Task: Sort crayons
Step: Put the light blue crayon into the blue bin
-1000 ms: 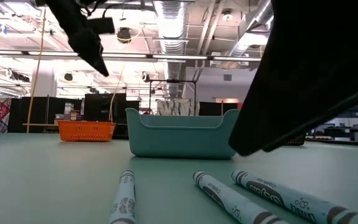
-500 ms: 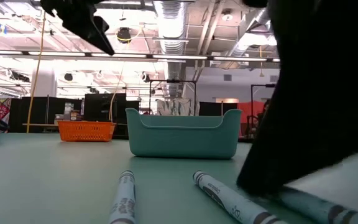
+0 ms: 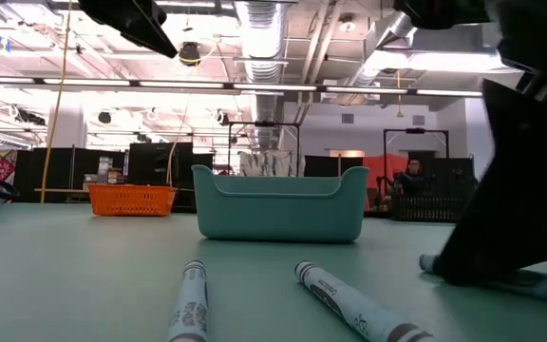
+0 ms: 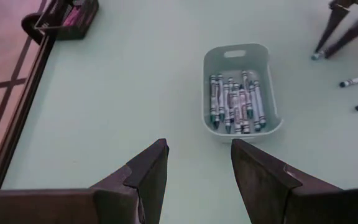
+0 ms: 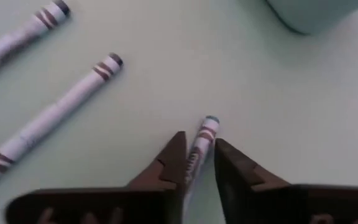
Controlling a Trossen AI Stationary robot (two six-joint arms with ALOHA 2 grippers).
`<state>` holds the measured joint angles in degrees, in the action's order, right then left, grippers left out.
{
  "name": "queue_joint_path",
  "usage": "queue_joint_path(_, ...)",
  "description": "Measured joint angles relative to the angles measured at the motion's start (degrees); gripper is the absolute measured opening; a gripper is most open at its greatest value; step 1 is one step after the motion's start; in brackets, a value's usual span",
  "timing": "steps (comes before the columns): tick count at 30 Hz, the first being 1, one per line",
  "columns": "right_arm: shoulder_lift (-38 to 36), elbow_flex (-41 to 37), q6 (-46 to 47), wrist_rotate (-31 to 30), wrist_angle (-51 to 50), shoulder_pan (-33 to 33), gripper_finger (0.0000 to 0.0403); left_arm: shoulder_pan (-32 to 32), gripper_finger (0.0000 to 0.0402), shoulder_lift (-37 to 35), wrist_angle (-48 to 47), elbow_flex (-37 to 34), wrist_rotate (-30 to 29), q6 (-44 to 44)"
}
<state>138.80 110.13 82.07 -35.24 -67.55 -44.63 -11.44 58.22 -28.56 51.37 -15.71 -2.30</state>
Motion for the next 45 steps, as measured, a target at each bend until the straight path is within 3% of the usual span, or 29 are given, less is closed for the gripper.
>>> queue_joint_path(6, -0.03, 0.0, -2.84, 2.2, -1.01, 0.05, 0.0008, -2.51, 0.0167, 0.0, 1.27, 0.0, -0.1, 0.47)
queue_joint_path(14, -0.26, 0.21, -2.89, 4.34, -2.76, -0.12, 0.0003, -6.23, 0.0167, 0.0, 4.24, 0.0, -0.17, 2.56)
queue_joint_path(20, 0.17, 4.69, -3.24, 7.2, -11.1, -0.76, 0.0002, -10.04, 0.0167, 0.0, 5.15, 0.0, -0.15, 4.24)
queue_joint_path(28, 0.09, 13.52, -3.35, 3.8, -22.79, -1.53, 0.0001, -15.52, 0.0167, 1.23, 6.85, 0.0, -0.27, 6.99)
queue_joint_path(35, -0.85, 18.9, -10.7, -2.71, -22.51, -1.18, 0.0, -19.87, 0.0167, 8.61, 8.61, -0.07, -1.15, 7.97)
queue_joint_path(45, -0.87, 22.14, -24.52, -4.17, -22.46, 3.03, 0.0, -24.78, 0.0167, 23.16, 19.53, -0.07, -1.5, 6.68)
